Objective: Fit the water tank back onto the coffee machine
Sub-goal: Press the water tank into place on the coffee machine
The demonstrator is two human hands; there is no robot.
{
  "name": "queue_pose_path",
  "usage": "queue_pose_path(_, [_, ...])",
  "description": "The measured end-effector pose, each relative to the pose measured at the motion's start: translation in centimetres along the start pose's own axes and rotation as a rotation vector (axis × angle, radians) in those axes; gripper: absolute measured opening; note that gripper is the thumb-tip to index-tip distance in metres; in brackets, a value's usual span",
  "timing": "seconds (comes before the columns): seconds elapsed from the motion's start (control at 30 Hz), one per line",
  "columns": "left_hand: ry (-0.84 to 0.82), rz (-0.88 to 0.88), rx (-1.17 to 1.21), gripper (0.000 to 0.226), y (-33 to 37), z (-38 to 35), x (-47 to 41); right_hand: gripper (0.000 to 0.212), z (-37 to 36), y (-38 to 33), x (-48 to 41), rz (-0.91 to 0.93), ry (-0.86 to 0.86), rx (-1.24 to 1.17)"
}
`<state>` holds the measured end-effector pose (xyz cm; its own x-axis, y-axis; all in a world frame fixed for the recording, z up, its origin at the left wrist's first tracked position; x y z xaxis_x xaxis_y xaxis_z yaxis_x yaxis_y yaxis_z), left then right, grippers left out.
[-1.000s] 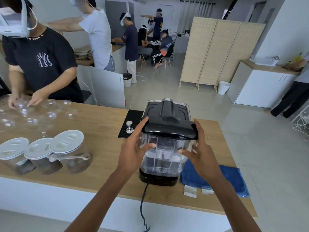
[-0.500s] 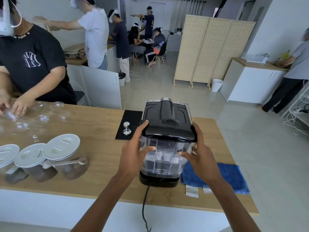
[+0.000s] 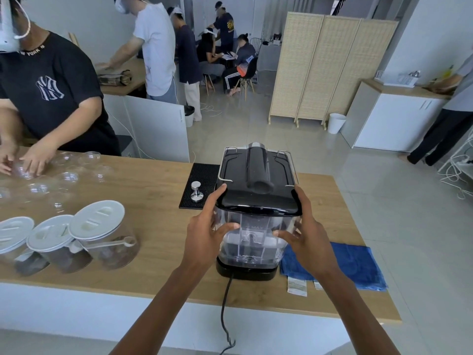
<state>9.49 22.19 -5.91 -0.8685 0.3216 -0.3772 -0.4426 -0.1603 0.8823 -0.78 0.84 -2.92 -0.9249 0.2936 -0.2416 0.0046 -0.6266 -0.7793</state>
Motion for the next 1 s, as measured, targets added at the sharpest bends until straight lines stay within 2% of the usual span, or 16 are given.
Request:
queue_pose_path(0.3, [-0.031, 0.022, -0.009, 0.086, -1.9, -0.7, 1.5, 0.105, -1.8, 1.7, 0.8, -0.062, -0.021, -0.037])
queue_pose_path(0.67, [-0.004, -0.035, -0.181, 0.082, -0.6, -0.3, 1.9, 0.110, -2.0, 2.4, 0.7, -0.082, -0.005, 0.006])
queue_pose_path(1.0, [0.008, -0.023, -0.178, 0.086, -1.7, -0.5, 1.9, 0.111, -1.9, 2.5, 0.8, -0.106, 0.010, -0.028])
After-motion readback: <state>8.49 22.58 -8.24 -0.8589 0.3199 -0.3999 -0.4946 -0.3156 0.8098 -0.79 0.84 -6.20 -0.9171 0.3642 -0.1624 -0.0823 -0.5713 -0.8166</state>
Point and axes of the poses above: each hand's wrist, its own x-axis away from the middle knuckle, its own z-axis out of the back of the hand, y = z × x, the point moved 8 cm from there along -x, towards the middle knuckle
